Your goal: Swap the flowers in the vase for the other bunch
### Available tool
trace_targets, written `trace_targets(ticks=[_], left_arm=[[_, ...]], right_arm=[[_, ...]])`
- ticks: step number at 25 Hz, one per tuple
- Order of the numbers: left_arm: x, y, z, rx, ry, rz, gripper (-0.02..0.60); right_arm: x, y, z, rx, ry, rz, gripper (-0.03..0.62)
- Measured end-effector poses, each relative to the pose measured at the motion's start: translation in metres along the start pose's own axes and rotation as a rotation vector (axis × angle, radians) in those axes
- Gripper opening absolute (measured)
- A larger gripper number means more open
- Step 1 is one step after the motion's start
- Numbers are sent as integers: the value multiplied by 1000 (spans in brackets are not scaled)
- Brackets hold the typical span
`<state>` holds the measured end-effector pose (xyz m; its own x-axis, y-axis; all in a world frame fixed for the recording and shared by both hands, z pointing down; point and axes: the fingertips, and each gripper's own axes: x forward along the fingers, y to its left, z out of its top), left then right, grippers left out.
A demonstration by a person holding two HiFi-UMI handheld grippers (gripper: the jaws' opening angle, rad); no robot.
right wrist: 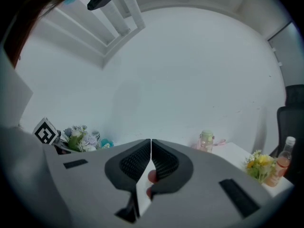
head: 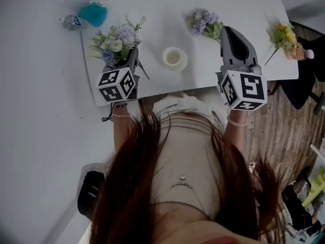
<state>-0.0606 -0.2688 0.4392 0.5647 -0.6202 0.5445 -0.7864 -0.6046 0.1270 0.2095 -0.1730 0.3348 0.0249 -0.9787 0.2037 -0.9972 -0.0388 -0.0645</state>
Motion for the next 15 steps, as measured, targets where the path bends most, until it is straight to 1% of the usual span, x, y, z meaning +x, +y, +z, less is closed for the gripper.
trace_targets(ticks=[7, 10, 15], left_arm=[[37, 2, -19, 3, 106, -21, 141], [54, 9, -35, -10, 170, -16, 143], [79, 15, -53, -29, 241, -8, 147]], right_arm=[[17, -14, -6, -23, 43, -4, 28], [22, -20, -12, -37, 67, -12, 28], [29, -32, -17, -30, 87, -21, 28]])
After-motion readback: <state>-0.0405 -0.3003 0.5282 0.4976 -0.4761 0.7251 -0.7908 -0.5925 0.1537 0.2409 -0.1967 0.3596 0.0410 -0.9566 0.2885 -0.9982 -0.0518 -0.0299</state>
